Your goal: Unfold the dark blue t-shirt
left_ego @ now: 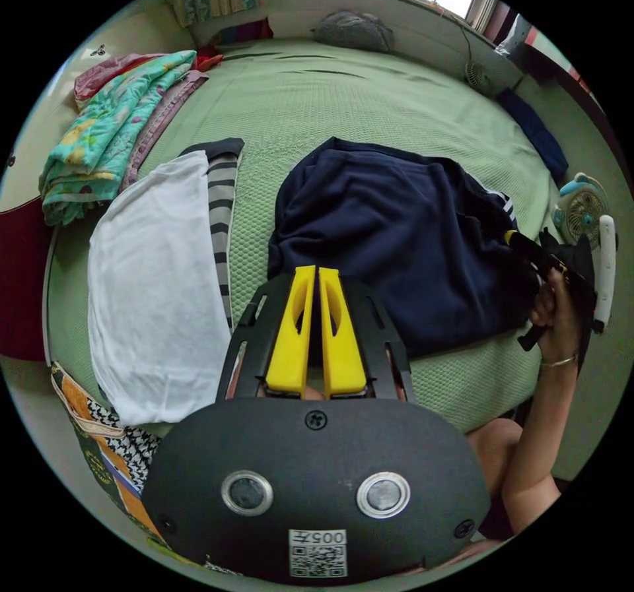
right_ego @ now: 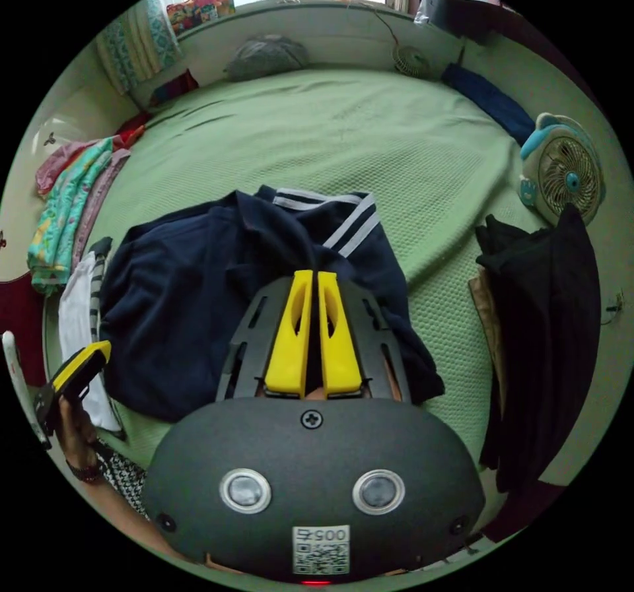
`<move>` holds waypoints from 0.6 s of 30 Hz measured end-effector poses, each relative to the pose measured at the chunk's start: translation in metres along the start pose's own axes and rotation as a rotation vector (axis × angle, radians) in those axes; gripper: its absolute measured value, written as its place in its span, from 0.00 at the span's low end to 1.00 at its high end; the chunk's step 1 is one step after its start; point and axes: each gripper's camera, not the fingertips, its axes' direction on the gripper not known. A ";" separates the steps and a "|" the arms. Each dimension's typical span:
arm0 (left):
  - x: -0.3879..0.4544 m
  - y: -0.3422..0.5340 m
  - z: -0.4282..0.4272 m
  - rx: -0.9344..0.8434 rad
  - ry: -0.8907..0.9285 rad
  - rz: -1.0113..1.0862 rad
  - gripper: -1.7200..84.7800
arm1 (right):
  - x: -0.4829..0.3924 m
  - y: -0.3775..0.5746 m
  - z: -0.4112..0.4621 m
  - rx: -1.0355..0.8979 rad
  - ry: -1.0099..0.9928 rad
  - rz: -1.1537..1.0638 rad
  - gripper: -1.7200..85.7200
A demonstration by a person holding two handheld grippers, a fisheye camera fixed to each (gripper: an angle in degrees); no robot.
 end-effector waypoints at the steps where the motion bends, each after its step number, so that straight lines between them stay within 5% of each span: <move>1: -0.001 0.003 -0.003 0.004 0.003 -0.004 0.04 | 0.003 0.007 -0.009 0.010 -0.023 -0.014 0.00; 18: -0.028 0.201 -0.094 0.051 0.204 -0.043 0.02 | 0.073 0.214 -0.085 -0.117 -0.081 -0.128 0.00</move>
